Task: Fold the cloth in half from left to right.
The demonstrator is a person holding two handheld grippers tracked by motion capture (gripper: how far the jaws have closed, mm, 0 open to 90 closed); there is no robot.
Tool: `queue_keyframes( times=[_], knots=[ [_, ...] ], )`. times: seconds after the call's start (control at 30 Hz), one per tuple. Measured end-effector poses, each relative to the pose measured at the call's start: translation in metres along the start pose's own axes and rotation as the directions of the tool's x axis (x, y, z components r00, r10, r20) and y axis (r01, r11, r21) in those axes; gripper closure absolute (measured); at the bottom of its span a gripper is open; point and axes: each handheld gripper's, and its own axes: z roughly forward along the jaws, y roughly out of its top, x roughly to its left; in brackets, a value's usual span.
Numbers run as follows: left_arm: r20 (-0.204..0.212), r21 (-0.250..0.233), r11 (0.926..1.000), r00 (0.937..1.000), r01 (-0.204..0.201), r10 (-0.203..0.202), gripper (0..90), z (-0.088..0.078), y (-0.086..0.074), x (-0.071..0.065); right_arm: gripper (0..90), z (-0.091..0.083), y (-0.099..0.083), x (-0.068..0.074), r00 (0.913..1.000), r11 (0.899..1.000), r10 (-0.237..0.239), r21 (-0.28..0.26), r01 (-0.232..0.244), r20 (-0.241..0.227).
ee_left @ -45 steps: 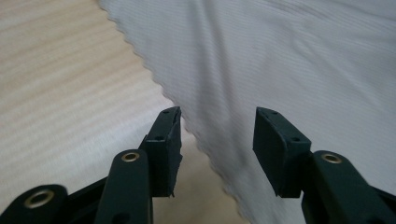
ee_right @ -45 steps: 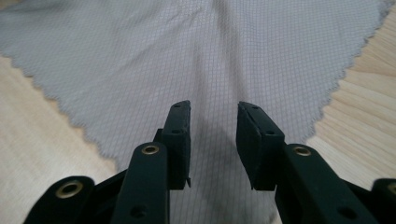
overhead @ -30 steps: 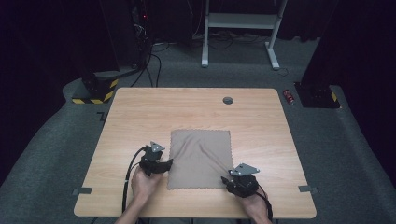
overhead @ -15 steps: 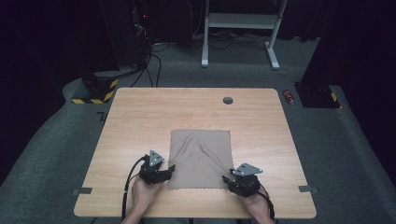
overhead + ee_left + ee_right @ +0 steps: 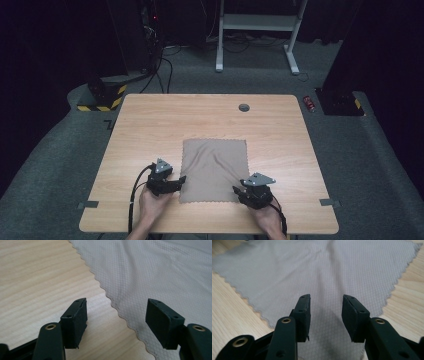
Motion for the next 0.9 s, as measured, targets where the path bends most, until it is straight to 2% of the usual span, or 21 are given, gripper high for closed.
queue_keyframes(
  times=[0.07, 0.2, 0.37, 0.47, 0.5, 0.53, 0.6, 0.67, 0.77, 0.87, 0.9],
  knots=[
    [0.014, -0.006, 0.9998, 0.9997, 0.019, -0.019, 34.6, -0.001, 0.005, 0.004, 61.1, 0.001, 0.003, 0.002, 0.9999, 1.0, -0.008, -0.002, 0.008, -0.007],
    [0.011, -0.001, 0.9996, 0.9995, 0.029, -0.029, 34.9, 0.0, 0.015, 0.01, 66.7, 0.003, 0.007, 0.009, 0.9995, 0.999, -0.026, -0.023, 0.026, -0.02],
    [0.014, 0.002, 0.9986, 0.9985, 0.053, -0.053, 36.7, 0.004, 0.026, 0.019, 70.3, 0.009, 0.013, 0.018, 0.9969, 0.998, -0.06, -0.01, 0.06, -0.05],
    [-0.003, 0.021, 0.9991, 0.9994, 0.036, -0.036, 37.3, 0.008, 0.033, 0.022, 71.5, 0.013, 0.016, 0.023, 0.9951, 0.997, -0.073, -0.007, 0.073, -0.067],
    [-0.005, 0.01, 0.999, 0.9991, 0.043, -0.043, 37.6, 0.009, 0.034, 0.023, 71.8, 0.014, 0.017, 0.024, 0.9945, 0.997, -0.076, -0.008, 0.075, -0.073],
    [-0.004, 0.018, 0.9984, 0.9985, 0.054, -0.054, 38.8, 0.011, 0.037, 0.025, 72.0, 0.015, 0.019, 0.026, 0.9937, 0.997, -0.08, -0.011, 0.079, -0.079],
    [-0.02, 0.027, 0.9987, 0.9989, 0.044, -0.044, 38.5, 0.014, 0.041, 0.027, 72.3, 0.017, 0.02, 0.03, 0.9924, 0.996, -0.086, -0.015, 0.085, -0.088],
    [-0.021, 0.014, 0.998, 0.9979, 0.062, -0.062, 40.5, 0.017, 0.045, 0.031, 72.6, 0.021, 0.022, 0.037, 0.9904, 0.996, -0.088, -0.016, 0.087, -0.106],
    [-0.034, 0.048, 0.997, 0.9977, 0.06, -0.059, 39.9, 0.026, 0.052, 0.034, 72.7, 0.026, 0.025, 0.044, 0.9868, 0.995, -0.102, -0.016, 0.101, -0.125],
    [-0.034, 0.032, 0.9965, 0.9966, 0.077, -0.076, 41.1, 0.031, 0.054, 0.038, 72.8, 0.03, 0.029, 0.053, 0.983, 0.994, -0.111, -0.02, 0.109, -0.147],
    [-0.036, 0.053, 0.9954, 0.9963, 0.079, -0.078, 40.9, 0.033, 0.056, 0.04, 72.8, 0.032, 0.031, 0.057, 0.9804, 0.993, -0.118, -0.025, 0.115, -0.158]
  ],
)
